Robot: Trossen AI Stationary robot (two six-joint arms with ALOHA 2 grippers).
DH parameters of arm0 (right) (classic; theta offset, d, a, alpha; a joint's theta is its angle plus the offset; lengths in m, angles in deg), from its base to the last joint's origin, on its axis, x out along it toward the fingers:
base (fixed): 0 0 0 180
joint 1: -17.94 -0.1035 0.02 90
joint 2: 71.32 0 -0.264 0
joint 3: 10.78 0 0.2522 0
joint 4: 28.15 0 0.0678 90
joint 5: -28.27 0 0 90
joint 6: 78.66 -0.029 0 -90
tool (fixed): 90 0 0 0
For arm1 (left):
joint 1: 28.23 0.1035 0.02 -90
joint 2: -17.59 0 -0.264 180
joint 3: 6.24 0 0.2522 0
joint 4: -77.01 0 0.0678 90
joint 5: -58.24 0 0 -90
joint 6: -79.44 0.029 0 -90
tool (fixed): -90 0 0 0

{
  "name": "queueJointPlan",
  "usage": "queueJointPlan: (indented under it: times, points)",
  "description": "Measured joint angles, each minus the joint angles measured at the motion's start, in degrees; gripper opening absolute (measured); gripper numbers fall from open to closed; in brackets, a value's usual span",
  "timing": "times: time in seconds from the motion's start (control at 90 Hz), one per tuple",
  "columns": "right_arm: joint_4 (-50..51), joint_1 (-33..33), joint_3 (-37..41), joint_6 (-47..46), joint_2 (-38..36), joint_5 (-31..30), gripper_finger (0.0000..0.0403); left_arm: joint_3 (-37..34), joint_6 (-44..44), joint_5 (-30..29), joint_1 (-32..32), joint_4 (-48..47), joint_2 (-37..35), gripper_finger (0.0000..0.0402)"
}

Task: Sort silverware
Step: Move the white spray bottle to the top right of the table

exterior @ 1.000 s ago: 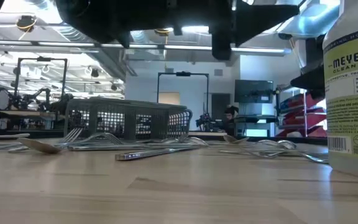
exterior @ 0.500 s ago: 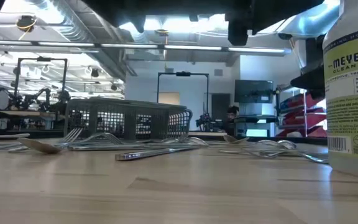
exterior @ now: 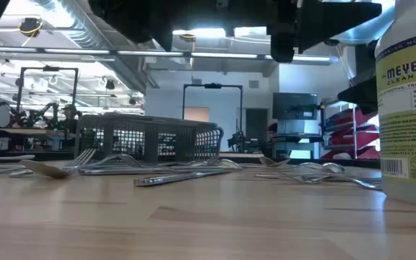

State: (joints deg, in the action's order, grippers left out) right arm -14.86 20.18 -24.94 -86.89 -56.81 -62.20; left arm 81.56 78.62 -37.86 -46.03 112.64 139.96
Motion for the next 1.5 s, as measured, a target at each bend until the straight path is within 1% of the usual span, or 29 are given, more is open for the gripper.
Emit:
queueJointPlan:
  times: [0.422, 0.489, 0.556, 0.667, 0.767, 1.0, 1.189, 1.5]
  points:
    - [0.0, 0.0, 0.0, 0.0, 0.0, 0.0, 0.0001, 0.2, 0.4, 0.0, 0.7, 0.4, 0.1, 0.0339]
    - [0.0, 0.0, 0.0, 0.0, 0.0, 0.0, 0.0001, 1.7, 0.9, 0.4, 0.7, 0.6, 1.0, 0.0339]
    - [0.0, 0.0, 0.0, 0.0, 0.0, 0.0, 0.0001, 4.5, 1.0, 2.3, 0.8, -0.4, 2.8, 0.0339]
    - [0.0, 0.0, 0.0, 0.0, 0.0, 0.0, 0.0001, 9.6, 2.4, 2.9, 1.0, -5.8, 5.6, 0.0339]
    - [0.0, 0.0, 0.0, 0.0, 0.0, 0.0, 0.0001, 12.3, 2.5, 3.1, 1.4, -7.3, 7.4, 0.0339]
    - [0.0, 0.0, 0.0, 0.0, 0.0, 0.0, 0.0001, 13.3, 2.4, 2.6, 1.5, -6.9, 7.6, 0.0335]
    - [0.0, 0.0, 0.0, 0.0, 0.0, 0.0, 0.0001, 13.3, 1.6, 2.4, 1.5, -6.8, 7.6, 0.0305]
    - [0.0, 0.0, 0.0, 0.0, 0.0, 0.0, 0.0001, 13.3, 1.2, 2.6, 1.4, -7.1, 7.6, 0.0227]
